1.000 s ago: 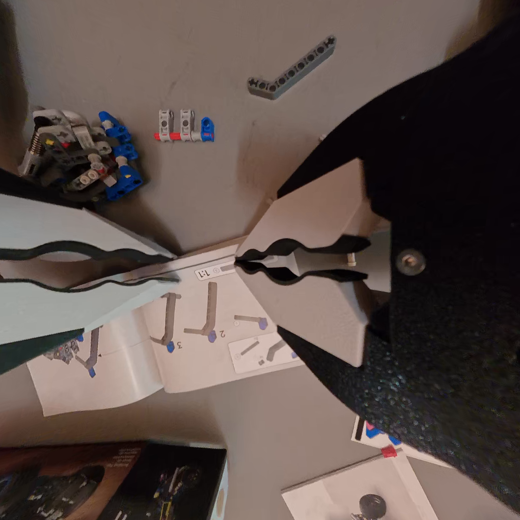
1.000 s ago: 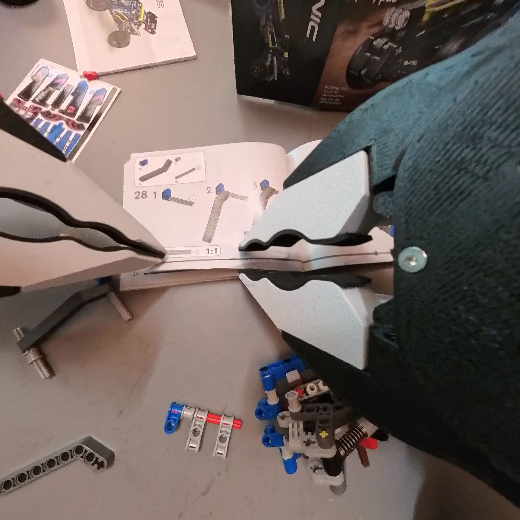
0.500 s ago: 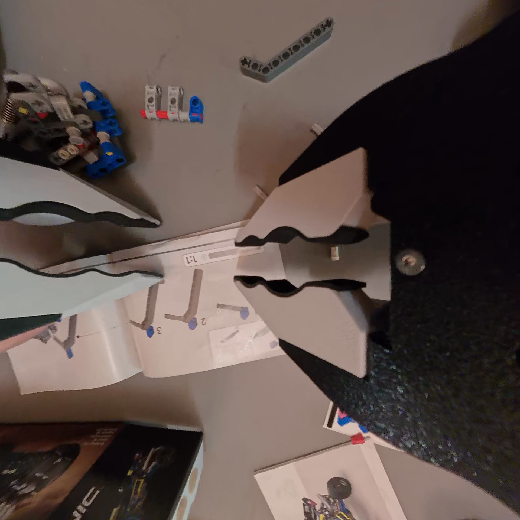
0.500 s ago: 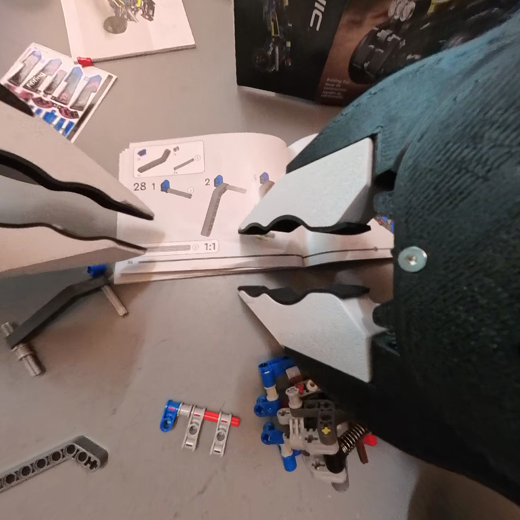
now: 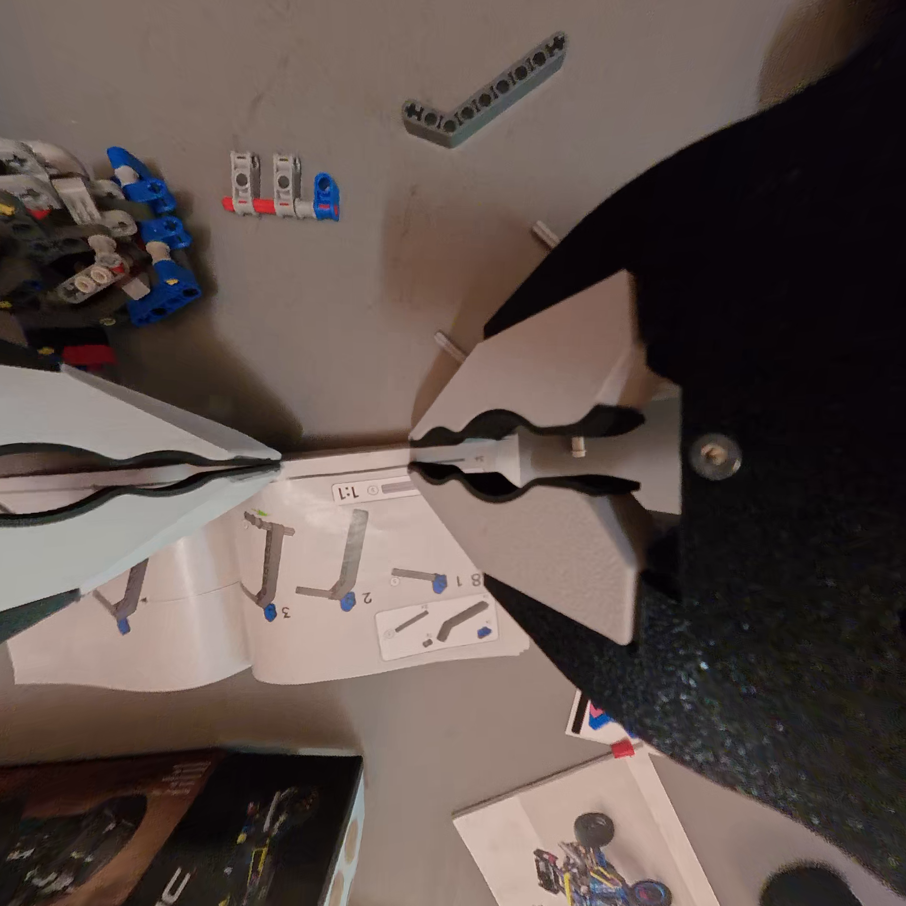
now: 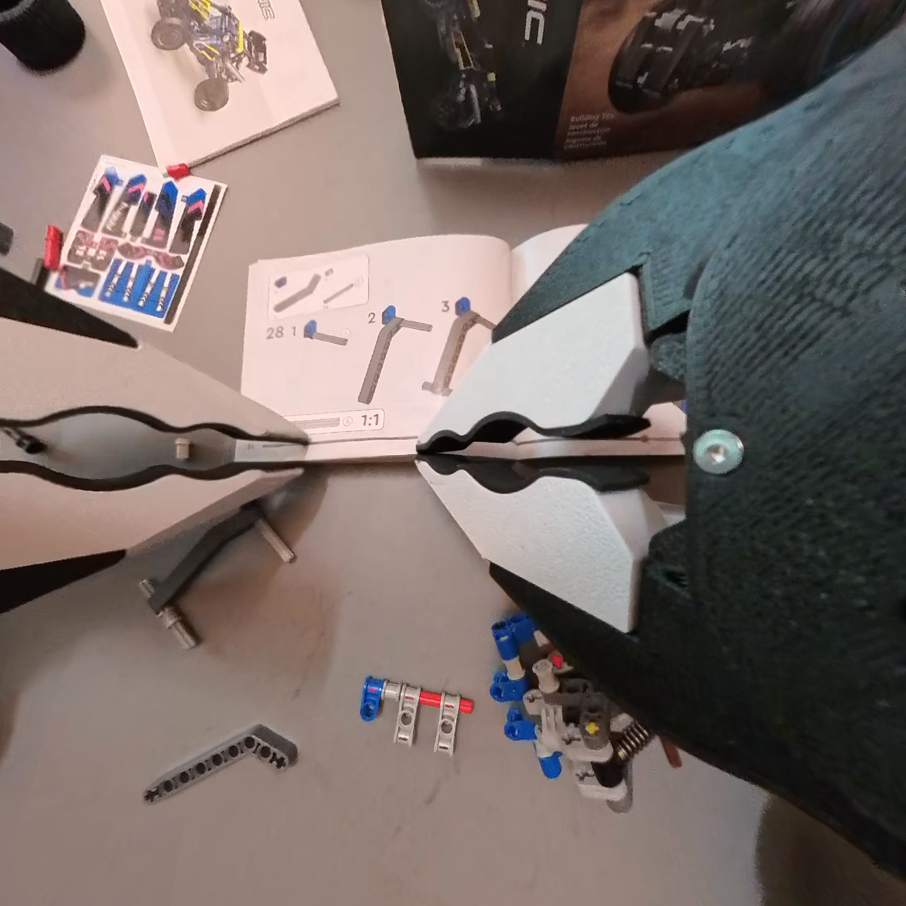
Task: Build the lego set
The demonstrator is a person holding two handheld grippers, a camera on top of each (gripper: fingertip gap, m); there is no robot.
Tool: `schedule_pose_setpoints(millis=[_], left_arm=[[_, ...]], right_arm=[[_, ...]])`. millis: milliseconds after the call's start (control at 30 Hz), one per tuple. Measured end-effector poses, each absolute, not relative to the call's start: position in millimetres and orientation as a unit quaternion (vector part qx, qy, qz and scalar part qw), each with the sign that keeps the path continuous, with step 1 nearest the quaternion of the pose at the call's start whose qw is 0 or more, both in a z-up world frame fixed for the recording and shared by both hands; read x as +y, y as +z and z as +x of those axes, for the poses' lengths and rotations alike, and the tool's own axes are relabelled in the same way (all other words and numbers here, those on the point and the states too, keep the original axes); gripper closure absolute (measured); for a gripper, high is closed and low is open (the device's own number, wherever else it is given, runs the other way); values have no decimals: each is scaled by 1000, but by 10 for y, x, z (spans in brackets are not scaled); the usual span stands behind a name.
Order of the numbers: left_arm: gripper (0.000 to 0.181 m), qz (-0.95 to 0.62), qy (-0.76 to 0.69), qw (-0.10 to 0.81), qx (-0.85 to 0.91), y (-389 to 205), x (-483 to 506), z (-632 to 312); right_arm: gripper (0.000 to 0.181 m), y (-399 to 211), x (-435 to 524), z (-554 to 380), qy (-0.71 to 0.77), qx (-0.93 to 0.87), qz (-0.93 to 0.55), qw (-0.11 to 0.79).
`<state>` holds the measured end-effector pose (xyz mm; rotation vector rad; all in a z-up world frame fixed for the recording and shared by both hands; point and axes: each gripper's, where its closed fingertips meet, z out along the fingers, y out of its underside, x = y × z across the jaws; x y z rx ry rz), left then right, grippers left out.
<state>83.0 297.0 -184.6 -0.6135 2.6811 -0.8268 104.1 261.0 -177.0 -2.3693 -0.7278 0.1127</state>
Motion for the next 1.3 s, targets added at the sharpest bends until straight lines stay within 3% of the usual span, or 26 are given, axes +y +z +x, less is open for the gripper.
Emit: schedule_pose_setpoints(millis=[400, 500, 567, 667, 767, 900, 1133, 1233, 1300], left_arm=[[181, -190, -289, 204, 916, -1648, 2983, 965], [181, -177, -290, 236, 910, -1568, 2963, 1035], [181, -165, -294, 264, 904, -1484, 2929, 1093], [181, -153, -301, 302, 891, -1374, 2858, 1188], [181, -169, -306, 338, 874, -1280, 2838, 1308], [168, -217, -345, 386, 828, -1058, 2912, 1434], [170, -273, -309, 298, 861, -1426, 3029, 1397], [171, -261, -285, 253, 887, -1705, 2940, 1330], [174, -264, -269, 232, 897, -1853, 2915, 1305]], right_arm=[[181, -1715, 2623, 1058, 31, -267, -899, 345], [159, -1672, 2679, 1062, 14, -267, -897, 353], [157, -1649, 2706, 1070, -4, -274, -894, 355], [181, -1592, 2743, 1186, -55, -269, -892, 358], [181, -1545, 2714, 1272, -75, -239, -898, 363], [181, -1450, 2570, 1438, -87, -165, -897, 400], [181, -1292, 2239, 1673, -73, -55, -872, 480], [164, -1425, 2062, 1828, -72, -22, -884, 461], [167, -1531, 1947, 1954, -83, -19, -892, 444]])
